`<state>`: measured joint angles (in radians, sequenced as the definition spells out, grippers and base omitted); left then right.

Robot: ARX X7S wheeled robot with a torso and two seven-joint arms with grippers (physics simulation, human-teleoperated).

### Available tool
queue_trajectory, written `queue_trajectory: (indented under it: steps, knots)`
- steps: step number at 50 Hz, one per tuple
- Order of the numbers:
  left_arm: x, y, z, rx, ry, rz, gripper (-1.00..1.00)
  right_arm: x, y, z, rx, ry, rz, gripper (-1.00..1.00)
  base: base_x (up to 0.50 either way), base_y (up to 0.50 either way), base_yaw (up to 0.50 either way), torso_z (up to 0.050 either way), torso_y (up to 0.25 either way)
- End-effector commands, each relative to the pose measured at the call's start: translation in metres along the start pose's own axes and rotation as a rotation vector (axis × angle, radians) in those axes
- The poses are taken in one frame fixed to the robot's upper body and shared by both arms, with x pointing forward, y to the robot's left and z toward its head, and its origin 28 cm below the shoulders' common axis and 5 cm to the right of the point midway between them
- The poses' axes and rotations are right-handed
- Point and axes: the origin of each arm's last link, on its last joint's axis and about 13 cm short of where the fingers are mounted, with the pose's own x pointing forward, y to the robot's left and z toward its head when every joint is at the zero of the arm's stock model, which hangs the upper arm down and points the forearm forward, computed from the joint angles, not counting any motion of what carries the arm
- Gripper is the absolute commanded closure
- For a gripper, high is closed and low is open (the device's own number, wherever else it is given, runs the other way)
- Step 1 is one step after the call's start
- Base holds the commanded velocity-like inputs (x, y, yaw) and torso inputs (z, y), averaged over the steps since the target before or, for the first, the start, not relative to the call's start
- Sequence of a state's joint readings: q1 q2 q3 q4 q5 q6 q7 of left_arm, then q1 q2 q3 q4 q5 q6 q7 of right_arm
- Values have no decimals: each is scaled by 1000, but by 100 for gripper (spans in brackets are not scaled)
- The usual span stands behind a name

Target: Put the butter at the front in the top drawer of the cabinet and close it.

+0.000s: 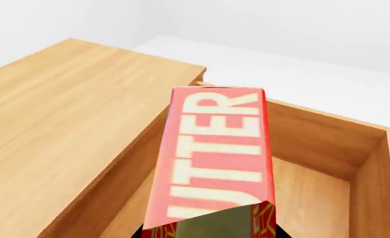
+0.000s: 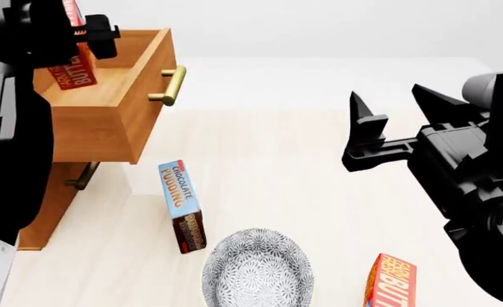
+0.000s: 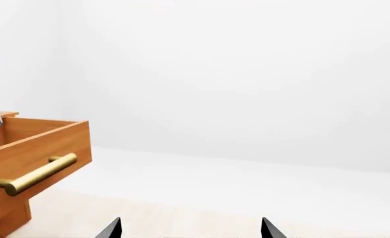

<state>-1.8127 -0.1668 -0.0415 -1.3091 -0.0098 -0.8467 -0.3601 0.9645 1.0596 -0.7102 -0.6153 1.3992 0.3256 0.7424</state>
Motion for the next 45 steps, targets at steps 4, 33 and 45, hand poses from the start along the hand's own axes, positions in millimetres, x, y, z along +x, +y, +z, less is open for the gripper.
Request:
queue_trajectory:
  steps: [4, 33, 45]
  knots:
    - [-1, 1, 4, -35, -17, 41, 100, -1, -1, -6, 15, 7, 5, -100, 0, 0, 0, 0, 3]
    - [9, -3, -14, 28, -1, 64, 100, -3, -1, -13, 33, 14, 14, -100, 0, 0, 0, 1, 1]
    - [11, -3, -18, 32, 2, 79, 100, -3, 1, -13, 34, 12, 24, -100, 1, 0, 0, 0, 1]
